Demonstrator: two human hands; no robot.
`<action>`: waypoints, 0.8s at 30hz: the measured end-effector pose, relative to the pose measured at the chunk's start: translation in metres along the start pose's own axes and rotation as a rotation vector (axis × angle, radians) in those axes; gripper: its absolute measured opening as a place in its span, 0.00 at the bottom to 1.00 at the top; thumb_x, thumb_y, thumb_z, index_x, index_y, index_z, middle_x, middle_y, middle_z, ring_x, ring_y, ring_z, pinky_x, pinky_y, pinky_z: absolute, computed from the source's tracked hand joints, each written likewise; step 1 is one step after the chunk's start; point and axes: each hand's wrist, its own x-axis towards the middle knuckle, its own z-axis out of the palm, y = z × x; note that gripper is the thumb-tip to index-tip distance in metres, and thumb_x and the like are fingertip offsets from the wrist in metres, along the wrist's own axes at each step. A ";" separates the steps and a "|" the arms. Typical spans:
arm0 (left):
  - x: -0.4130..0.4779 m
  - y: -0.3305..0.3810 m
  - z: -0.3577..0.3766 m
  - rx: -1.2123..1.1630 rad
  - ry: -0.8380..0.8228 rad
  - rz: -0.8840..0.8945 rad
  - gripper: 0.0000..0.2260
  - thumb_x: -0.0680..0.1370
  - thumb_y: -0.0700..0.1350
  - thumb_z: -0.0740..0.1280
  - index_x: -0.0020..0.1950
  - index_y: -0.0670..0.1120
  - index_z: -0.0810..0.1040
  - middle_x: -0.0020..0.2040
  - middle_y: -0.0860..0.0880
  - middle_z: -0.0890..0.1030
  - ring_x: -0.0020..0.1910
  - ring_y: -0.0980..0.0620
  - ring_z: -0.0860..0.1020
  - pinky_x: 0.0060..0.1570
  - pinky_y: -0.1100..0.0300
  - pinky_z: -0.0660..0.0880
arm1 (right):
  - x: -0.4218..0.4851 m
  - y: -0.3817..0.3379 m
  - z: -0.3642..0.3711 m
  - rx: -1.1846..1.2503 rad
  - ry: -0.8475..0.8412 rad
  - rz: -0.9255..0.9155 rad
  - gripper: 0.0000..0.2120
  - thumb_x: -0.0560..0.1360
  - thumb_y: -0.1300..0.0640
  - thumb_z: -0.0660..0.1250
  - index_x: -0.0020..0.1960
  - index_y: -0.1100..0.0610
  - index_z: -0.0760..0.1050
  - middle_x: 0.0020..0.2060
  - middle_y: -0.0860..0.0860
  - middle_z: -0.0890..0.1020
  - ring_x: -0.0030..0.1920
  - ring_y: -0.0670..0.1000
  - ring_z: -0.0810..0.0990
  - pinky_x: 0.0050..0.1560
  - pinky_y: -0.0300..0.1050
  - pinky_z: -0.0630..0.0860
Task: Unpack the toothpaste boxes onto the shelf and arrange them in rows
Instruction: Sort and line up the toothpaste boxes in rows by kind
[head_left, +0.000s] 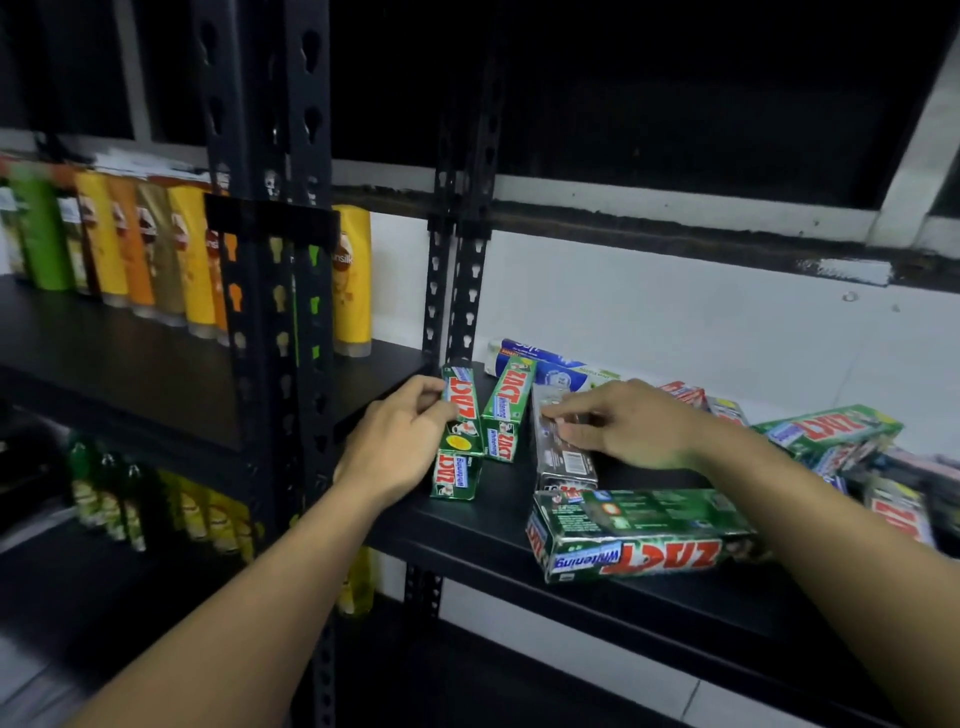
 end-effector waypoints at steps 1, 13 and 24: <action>0.000 0.000 0.000 -0.006 0.001 0.000 0.08 0.76 0.59 0.64 0.54 0.62 0.77 0.53 0.65 0.81 0.52 0.60 0.79 0.54 0.54 0.74 | -0.002 -0.003 0.000 -0.013 0.049 0.004 0.17 0.79 0.44 0.63 0.68 0.41 0.74 0.65 0.49 0.78 0.61 0.49 0.75 0.60 0.41 0.67; -0.007 0.002 -0.002 -0.060 0.003 -0.006 0.20 0.65 0.68 0.66 0.53 0.62 0.78 0.50 0.65 0.83 0.48 0.61 0.82 0.55 0.50 0.78 | -0.012 -0.055 0.020 0.085 0.070 0.294 0.43 0.64 0.28 0.70 0.72 0.48 0.68 0.68 0.52 0.70 0.65 0.53 0.73 0.65 0.50 0.71; -0.024 0.011 -0.012 0.119 -0.200 0.120 0.46 0.57 0.82 0.63 0.70 0.63 0.61 0.64 0.61 0.77 0.60 0.58 0.77 0.63 0.51 0.73 | -0.022 -0.059 0.022 0.140 0.114 0.409 0.35 0.69 0.35 0.70 0.72 0.46 0.68 0.53 0.52 0.81 0.44 0.51 0.77 0.57 0.48 0.77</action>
